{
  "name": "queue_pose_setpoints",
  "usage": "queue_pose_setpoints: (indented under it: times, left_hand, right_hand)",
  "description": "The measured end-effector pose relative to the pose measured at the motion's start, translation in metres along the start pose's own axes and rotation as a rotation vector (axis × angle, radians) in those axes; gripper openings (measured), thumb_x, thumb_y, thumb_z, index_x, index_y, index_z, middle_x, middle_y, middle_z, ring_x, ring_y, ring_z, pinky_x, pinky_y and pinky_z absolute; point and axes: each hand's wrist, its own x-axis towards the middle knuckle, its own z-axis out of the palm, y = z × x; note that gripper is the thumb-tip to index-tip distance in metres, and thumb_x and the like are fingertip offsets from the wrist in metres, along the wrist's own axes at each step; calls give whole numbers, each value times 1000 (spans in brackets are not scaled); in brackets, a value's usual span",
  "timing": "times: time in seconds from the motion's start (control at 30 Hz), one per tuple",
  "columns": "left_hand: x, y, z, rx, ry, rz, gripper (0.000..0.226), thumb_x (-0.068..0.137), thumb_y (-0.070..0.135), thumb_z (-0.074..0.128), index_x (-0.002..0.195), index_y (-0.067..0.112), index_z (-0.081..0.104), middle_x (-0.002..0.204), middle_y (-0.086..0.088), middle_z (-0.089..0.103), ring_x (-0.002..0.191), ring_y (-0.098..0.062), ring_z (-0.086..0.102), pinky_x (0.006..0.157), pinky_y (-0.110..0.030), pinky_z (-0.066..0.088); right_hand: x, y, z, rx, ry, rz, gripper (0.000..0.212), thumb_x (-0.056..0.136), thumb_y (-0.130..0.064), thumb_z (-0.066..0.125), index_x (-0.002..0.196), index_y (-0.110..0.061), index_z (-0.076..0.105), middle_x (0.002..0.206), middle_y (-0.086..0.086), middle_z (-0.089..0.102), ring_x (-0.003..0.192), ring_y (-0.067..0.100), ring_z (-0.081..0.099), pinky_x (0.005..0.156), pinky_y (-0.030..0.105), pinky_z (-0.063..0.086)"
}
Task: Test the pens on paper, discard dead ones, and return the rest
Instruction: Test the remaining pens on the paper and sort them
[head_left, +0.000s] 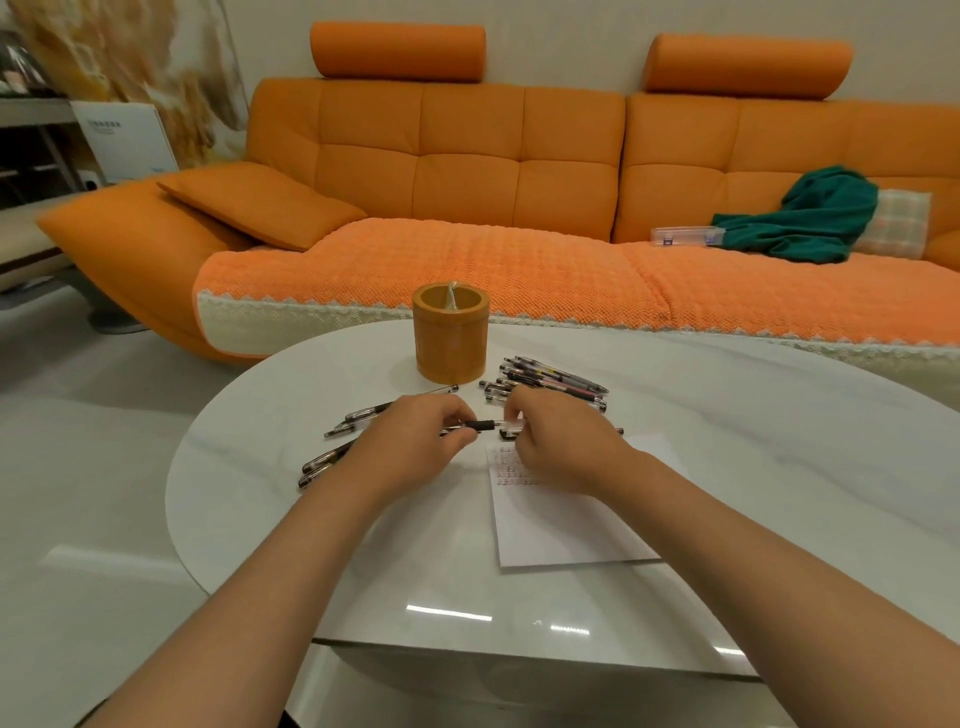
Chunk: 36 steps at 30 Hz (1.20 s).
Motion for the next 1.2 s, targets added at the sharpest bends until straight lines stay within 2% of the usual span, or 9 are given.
queue_pose_setpoints:
  times: [0.2,0.3,0.4,0.5,0.6,0.77,0.83,0.97,1.2]
  left_hand:
    - [5,16,13,-36,-14,45,13,95,35,65,107,38,67,99,12,62,91,-8,56,77,-30,48]
    - [8,21,18,-121,11,44,14,94,34,67,107,38,68,100,12,63,94,-10,57,81,-33,51]
    - [10,26,24,-200,66,81,16,90,32,72,105,35,70,91,12,65,81,-6,57,69,-27,46]
    - [10,32,28,-232,70,106,19,87,32,76,104,32,68,79,15,62,73,-7,57,64,-28,47]
    - [13,33,31,-257,9,113,10,91,34,71,100,34,67,85,13,69,82,-9,65,78,-37,58]
    - [15,43,38,-235,-50,148,8,92,37,69,99,34,73,85,15,72,83,-6,66,80,-39,58]
    - [15,48,43,-234,-37,152,6,90,37,72,95,35,72,83,13,70,81,-7,65,77,-40,57]
    - [17,56,52,-262,-38,172,8,87,34,75,92,31,70,80,11,70,77,-10,66,74,-40,57]
    - [29,53,47,-205,-66,176,8,85,43,75,87,35,76,77,27,69,74,-5,63,67,-29,54]
  right_hand:
    - [-8,26,-5,0,-45,95,18,90,-17,50,88,-13,67,89,5,67,85,26,62,72,40,54]
    - [-11,31,-8,6,-40,72,22,90,-14,52,102,-14,70,104,3,70,99,24,62,82,36,53]
    - [-15,29,-12,65,2,-15,31,93,-17,55,121,-21,66,116,-3,66,106,17,58,90,33,49]
    - [-23,29,-13,142,9,-77,28,97,-18,49,119,-26,65,104,-4,65,91,15,56,78,36,49]
    - [-35,35,-14,103,43,-74,28,100,-20,43,119,-27,62,102,-4,63,91,17,55,74,37,47]
    - [-51,44,-20,-35,101,-93,28,102,-48,40,121,-39,58,103,-16,65,93,11,59,67,31,42]
    - [-52,46,-19,-47,94,-96,24,103,-42,43,117,-35,61,93,-14,58,89,14,58,66,31,39]
    - [-52,51,-17,59,38,-41,19,104,-31,45,107,-24,62,96,-6,57,88,16,53,75,36,45]
    - [-46,59,-16,-99,114,-148,28,103,-42,39,93,-27,60,79,-6,63,71,17,56,56,32,41]
